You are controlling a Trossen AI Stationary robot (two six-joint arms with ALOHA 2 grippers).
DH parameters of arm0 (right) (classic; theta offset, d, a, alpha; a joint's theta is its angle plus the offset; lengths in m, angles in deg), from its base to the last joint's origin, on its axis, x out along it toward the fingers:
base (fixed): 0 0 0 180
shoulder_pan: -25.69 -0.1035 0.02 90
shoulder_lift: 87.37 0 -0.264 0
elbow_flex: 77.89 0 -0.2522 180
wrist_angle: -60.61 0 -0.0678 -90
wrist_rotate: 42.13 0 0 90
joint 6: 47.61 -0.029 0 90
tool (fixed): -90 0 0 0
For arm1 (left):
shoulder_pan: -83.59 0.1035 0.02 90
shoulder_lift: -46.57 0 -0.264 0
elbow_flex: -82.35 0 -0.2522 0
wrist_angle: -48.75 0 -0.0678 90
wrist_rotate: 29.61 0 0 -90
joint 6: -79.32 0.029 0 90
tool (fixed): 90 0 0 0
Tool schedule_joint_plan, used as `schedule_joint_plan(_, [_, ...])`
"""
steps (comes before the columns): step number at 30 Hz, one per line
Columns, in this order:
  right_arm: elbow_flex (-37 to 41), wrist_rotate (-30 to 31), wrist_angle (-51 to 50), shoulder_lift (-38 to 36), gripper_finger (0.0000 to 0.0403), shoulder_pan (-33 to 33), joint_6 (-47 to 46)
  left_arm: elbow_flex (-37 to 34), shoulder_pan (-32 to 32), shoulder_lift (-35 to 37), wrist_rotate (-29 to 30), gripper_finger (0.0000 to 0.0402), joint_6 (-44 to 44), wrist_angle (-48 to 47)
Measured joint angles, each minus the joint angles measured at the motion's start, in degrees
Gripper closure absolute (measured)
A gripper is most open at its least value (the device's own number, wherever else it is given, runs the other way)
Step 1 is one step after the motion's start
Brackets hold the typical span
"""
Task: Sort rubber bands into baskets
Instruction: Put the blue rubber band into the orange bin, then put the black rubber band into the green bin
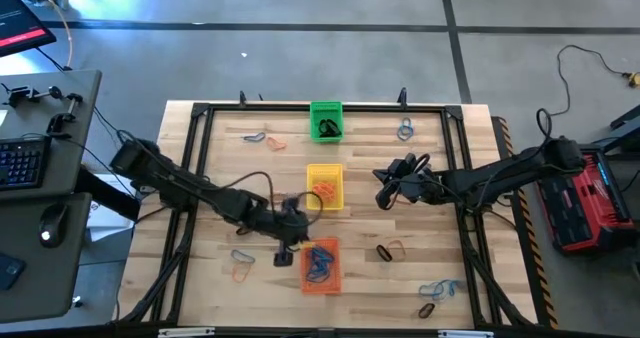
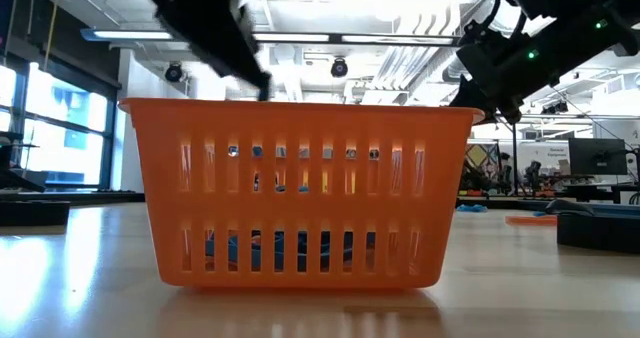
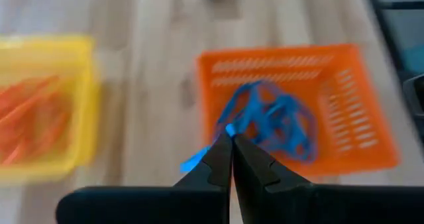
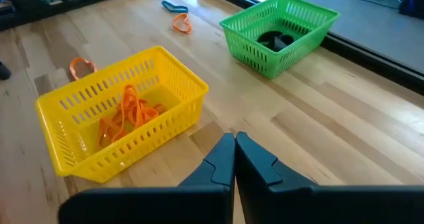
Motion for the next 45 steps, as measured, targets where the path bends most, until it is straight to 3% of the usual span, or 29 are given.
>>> schedule_joint_plan(9, [0.0,-0.1,0.0,0.0,0.0403,0.0,0.6,6.2,-0.7,-12.0,-16.5,0.0401,9.7,5.4])
schedule_joint_plan(15, [0.0,-0.1,0.0,0.0,0.0403,0.0,0.6,6.9,-0.5,-16.8,-22.1,0.0401,11.2,5.8])
schedule_joint_plan(19, [0.0,-0.1,0.0,0.0,0.0403,0.0,0.6,6.9,-0.1,-17.7,-22.6,0.0395,10.4,5.7])
schedule_joint_plan(31, [0.0,-0.2,0.0,0.0,0.0403,0.0,1.0,7.1,-0.2,-15.8,-17.6,0.0289,12.3,5.9])
schedule_joint_plan(39, [0.0,-0.2,0.0,0.0,0.0403,0.0,1.2,8.2,-2.6,-7.8,-4.6,0.0231,11.7,-4.4])
schedule_joint_plan(45, [0.0,-0.5,0.0,0.0,0.0403,0.0,1.6,6.0,-6.3,-0.8,3.6,0.022,2.1,-15.9])
